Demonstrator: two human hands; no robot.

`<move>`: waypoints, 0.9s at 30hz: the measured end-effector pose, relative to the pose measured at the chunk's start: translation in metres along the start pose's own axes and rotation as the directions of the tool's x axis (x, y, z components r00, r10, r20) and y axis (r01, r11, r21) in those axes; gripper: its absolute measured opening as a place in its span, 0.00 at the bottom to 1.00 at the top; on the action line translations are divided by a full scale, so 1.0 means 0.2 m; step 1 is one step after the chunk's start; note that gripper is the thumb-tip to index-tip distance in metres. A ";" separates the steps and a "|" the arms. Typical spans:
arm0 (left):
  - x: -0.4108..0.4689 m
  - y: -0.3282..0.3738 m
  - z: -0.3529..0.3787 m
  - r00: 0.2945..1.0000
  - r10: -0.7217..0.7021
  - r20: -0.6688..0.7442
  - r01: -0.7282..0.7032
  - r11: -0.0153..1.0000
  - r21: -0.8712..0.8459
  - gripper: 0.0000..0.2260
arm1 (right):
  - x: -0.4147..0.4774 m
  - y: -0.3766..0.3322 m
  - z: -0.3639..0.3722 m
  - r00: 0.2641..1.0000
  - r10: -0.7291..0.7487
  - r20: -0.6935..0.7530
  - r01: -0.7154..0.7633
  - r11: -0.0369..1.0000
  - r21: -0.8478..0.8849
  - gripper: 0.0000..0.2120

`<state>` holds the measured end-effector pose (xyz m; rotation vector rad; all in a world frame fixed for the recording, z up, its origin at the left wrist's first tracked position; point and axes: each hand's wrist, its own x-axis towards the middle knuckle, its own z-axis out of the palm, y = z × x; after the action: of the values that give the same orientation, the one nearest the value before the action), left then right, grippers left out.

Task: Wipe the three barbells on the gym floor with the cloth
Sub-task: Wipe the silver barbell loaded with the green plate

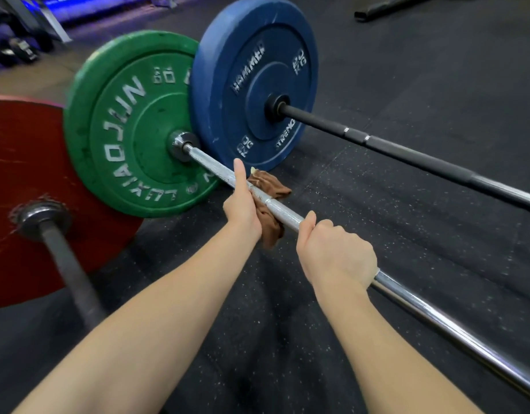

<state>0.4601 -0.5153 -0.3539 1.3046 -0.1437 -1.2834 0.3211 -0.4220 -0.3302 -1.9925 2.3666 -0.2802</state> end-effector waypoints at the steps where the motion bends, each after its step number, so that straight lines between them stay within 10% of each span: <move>1: -0.02 -0.01 0.00 1.000 0.008 0.000 -0.008 1.000 0.007 0.43 | 0.00 0.00 0.00 1.000 0.000 0.003 0.000 1.000 0.004 0.26; 13: -0.31 -0.19 0.04 0.999 -0.027 -0.030 0.029 0.998 0.058 0.32 | -0.03 0.02 -0.06 0.999 -0.043 0.028 0.042 0.999 0.022 0.27; 21: -0.30 -0.20 0.03 1.000 0.010 0.001 -0.010 0.993 0.116 0.32 | -0.03 0.36 -0.24 0.835 -0.342 0.431 0.380 0.925 -0.002 0.21; 27: -0.29 -0.19 0.00 0.999 -0.014 0.048 0.007 0.989 0.150 0.34 | -0.07 0.52 -0.21 0.841 -0.259 0.475 0.271 0.962 0.045 0.23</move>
<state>0.4150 -0.4630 -0.3517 1.4031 -0.2730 -1.3347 0.2160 -0.3862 -0.3062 -2.0947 1.8018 0.2191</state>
